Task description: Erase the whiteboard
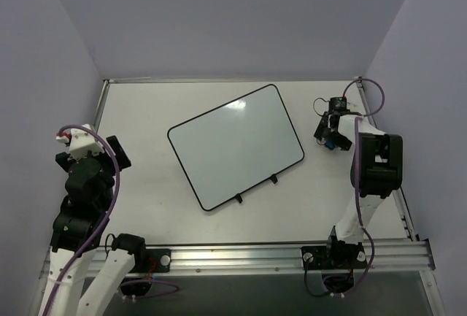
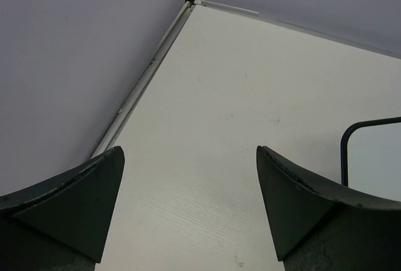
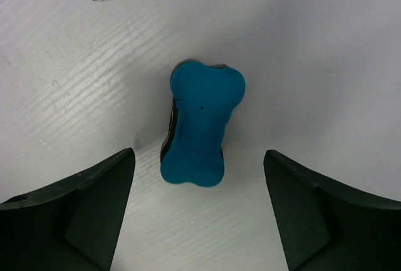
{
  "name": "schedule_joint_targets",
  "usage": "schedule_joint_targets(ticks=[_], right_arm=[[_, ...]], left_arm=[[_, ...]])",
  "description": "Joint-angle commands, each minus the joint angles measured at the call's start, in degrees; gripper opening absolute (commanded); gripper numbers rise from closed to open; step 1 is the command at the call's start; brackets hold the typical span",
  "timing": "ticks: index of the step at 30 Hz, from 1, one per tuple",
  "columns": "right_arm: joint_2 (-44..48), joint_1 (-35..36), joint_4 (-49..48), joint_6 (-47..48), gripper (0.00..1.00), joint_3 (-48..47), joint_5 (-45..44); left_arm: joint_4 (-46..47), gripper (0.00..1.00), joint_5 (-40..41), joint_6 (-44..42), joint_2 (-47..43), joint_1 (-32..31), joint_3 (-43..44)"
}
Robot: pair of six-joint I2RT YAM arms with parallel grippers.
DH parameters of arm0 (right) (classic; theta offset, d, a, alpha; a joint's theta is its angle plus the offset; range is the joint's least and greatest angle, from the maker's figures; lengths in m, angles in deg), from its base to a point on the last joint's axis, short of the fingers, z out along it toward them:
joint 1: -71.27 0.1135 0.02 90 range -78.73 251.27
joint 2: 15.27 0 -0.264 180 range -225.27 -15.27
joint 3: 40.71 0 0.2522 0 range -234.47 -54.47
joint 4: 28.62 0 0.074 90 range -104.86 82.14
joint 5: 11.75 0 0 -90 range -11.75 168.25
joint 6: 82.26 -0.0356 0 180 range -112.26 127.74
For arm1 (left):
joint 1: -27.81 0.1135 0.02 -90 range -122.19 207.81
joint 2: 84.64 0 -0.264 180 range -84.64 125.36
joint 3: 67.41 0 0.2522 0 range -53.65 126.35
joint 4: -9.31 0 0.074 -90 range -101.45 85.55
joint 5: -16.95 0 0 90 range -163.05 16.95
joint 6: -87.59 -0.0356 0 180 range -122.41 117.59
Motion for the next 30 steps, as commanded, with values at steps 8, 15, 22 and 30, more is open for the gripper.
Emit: schedule_joint_targets(ticks=[8, 15, 22, 30], right_arm=[[38.72, 16.88, 7.25, 1.94, 1.00, 5.80, -10.61], [65.13, 25.45, 16.47, 4.12, 1.00, 7.84, -14.58], [75.78, 25.45, 25.16, 9.67, 1.00, 4.15, -27.37], [78.07, 25.45, 26.42, 11.61, 1.00, 2.56, -27.94]], left_arm=[[-7.10, 0.94, -0.99, 0.04, -1.06, 0.38, 5.58], [-15.28, 0.94, -3.45, -2.32, -0.18, -2.35, 13.14], [-21.00, 0.94, -5.56, -4.26, -5.00, -2.52, 17.80], [-20.56, 0.94, -4.51, -5.93, -6.60, -2.61, 18.24]])
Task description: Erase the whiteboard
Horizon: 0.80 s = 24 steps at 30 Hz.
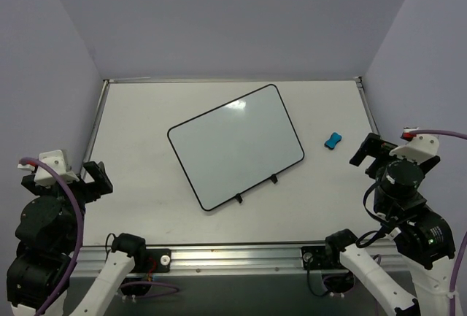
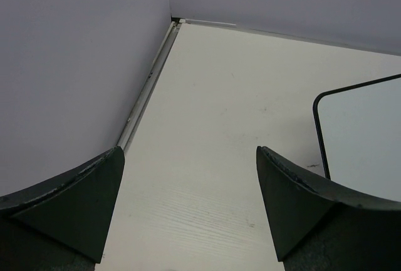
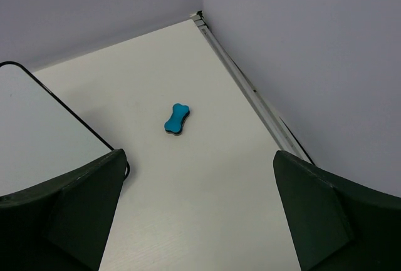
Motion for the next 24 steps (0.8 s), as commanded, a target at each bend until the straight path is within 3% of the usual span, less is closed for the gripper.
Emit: schedule_joint_targets(ticks=[1, 24], right_arm=[[0.96, -0.25, 0.66, 2.14, 1.00, -0.91, -2.19], [-1.76, -0.25, 0.05, 2.32, 1.00, -0.73, 0.63]], left_arm=[[-1.00, 0.94, -0.27, -1.59, 0.20, -0.23, 1.04], [0.58, 0.94, -0.97, -2.11, 0.29, -0.23, 1.04]])
